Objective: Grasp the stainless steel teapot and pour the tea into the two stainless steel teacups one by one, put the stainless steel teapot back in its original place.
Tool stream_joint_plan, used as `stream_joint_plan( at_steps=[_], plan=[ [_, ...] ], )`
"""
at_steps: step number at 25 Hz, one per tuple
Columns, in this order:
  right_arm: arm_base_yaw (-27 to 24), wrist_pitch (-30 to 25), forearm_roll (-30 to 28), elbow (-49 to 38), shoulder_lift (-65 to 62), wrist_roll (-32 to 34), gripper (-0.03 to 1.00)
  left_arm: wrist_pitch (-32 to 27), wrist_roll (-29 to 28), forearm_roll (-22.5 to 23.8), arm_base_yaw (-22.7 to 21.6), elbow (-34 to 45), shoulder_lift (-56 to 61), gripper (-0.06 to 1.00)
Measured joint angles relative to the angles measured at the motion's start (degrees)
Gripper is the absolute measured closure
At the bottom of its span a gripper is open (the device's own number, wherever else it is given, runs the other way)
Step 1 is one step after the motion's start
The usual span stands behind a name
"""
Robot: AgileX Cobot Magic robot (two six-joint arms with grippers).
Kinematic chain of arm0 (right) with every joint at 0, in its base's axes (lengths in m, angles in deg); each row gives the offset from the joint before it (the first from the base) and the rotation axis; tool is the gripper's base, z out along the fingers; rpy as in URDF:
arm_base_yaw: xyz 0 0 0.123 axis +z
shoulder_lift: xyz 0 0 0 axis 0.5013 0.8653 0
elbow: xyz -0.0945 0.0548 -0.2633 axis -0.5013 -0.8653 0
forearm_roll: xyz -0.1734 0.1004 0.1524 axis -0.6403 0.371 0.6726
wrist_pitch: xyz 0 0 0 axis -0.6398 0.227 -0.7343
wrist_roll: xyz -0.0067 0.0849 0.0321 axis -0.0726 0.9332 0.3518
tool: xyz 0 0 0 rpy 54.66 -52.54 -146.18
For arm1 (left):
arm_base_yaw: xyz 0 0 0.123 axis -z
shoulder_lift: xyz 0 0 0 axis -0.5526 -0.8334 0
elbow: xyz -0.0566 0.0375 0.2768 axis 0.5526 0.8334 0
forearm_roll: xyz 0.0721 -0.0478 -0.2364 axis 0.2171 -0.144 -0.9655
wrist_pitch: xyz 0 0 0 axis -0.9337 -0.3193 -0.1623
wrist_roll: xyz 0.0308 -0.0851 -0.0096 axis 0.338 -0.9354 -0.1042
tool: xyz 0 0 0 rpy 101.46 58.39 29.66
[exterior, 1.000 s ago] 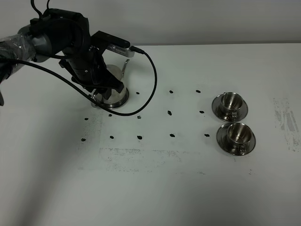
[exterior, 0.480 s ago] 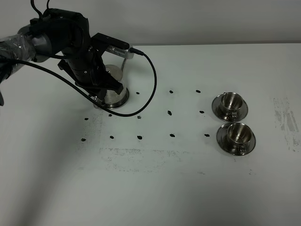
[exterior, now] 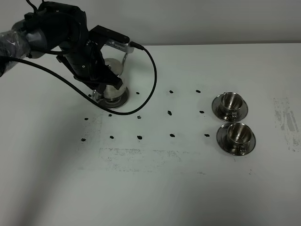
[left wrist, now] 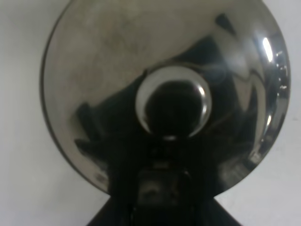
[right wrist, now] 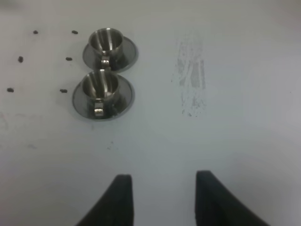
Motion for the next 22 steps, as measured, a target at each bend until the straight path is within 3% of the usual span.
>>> stream_joint_plan(
  at_steps=[11,22],
  plan=[
    [0.0,0.0,0.0,0.0,0.0,0.0,0.66,-3.5,5.6,-0.1,3.7,-2.5,3.0,0.76],
    [0.0,0.0,0.0,0.0,0.0,0.1,0.66,-8.8,13.1,-0.1,10.9,-22.4,-7.0,0.76]
  ],
)
